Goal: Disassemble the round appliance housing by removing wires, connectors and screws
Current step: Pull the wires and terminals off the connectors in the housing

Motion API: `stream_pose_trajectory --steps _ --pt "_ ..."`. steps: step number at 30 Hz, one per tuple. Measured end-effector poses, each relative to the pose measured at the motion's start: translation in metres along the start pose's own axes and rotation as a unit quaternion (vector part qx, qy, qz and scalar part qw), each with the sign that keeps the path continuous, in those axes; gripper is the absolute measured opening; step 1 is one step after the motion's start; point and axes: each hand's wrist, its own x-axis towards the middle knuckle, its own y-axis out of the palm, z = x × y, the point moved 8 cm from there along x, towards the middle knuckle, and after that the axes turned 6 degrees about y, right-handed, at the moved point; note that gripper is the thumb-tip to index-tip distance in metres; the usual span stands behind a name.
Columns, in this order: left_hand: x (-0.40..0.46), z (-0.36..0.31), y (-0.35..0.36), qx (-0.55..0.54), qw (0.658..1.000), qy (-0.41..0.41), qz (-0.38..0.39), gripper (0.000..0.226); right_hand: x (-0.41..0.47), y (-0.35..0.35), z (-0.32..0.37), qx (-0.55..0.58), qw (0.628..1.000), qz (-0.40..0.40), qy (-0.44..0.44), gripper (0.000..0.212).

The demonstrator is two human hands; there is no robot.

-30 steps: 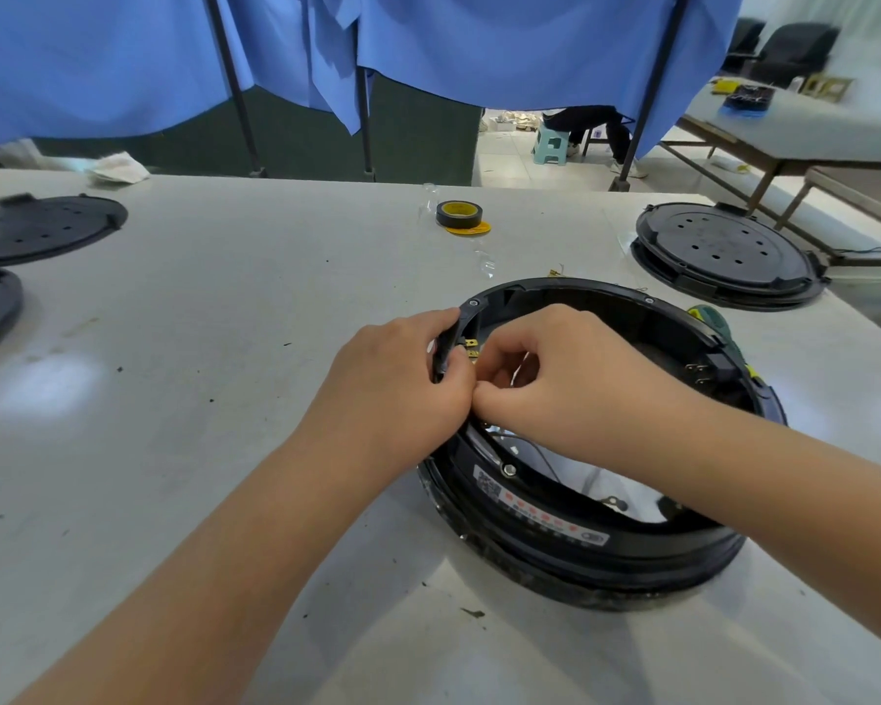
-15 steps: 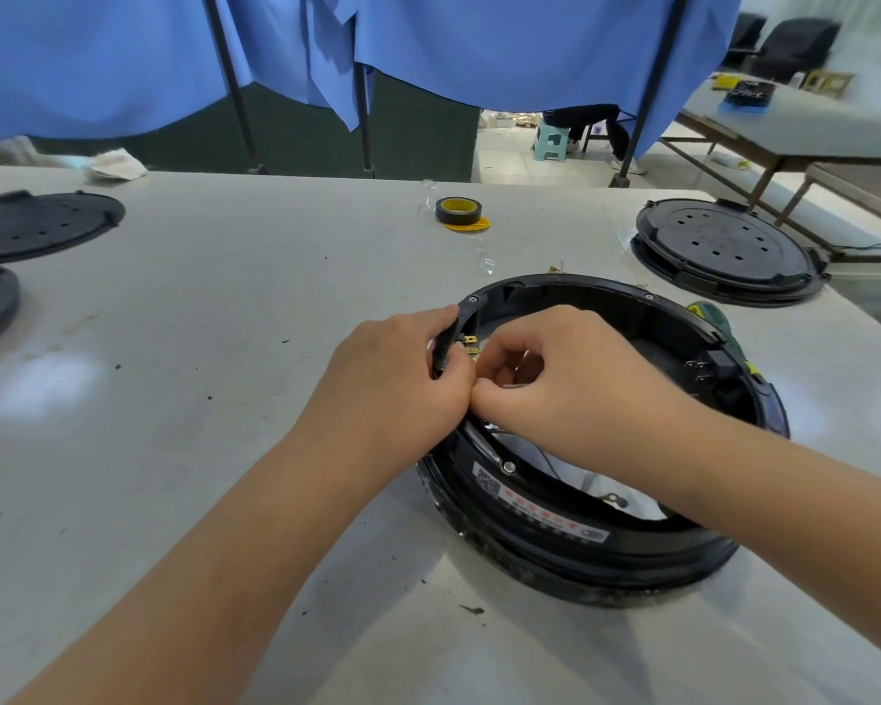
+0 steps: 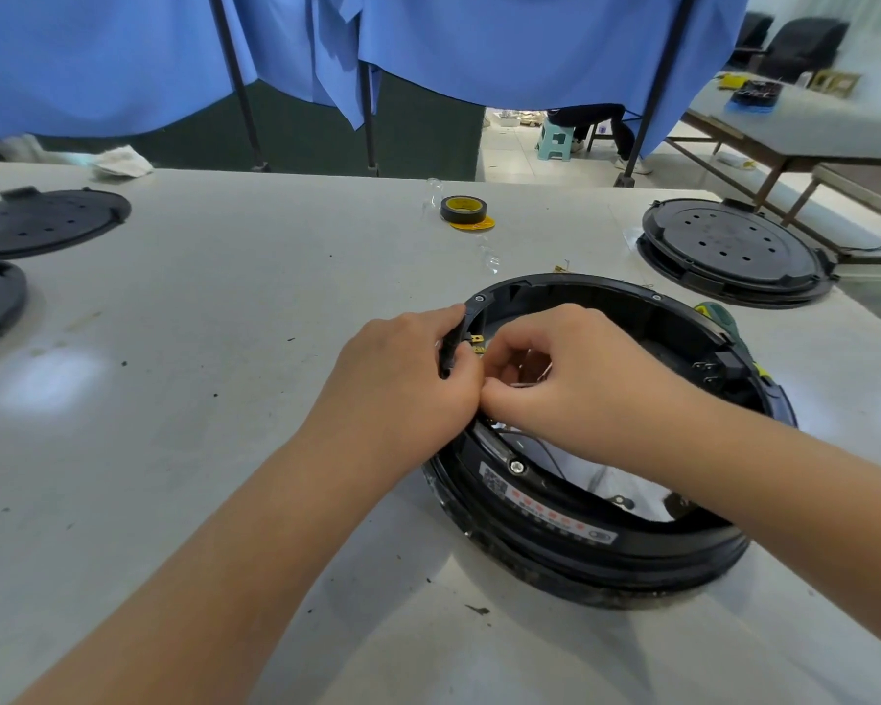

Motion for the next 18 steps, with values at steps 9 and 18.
stream_pose_trajectory --steps 9,18 --pt "-0.0002 0.0011 0.0012 -0.003 1.0 0.001 0.006 0.031 0.0086 -0.0046 0.0015 0.009 0.995 0.097 -0.029 0.004" --pt "0.0002 0.0014 0.0009 -0.003 1.0 -0.002 0.0 0.039 0.0026 0.0001 0.0064 -0.054 0.998 0.022 -0.023 0.01"
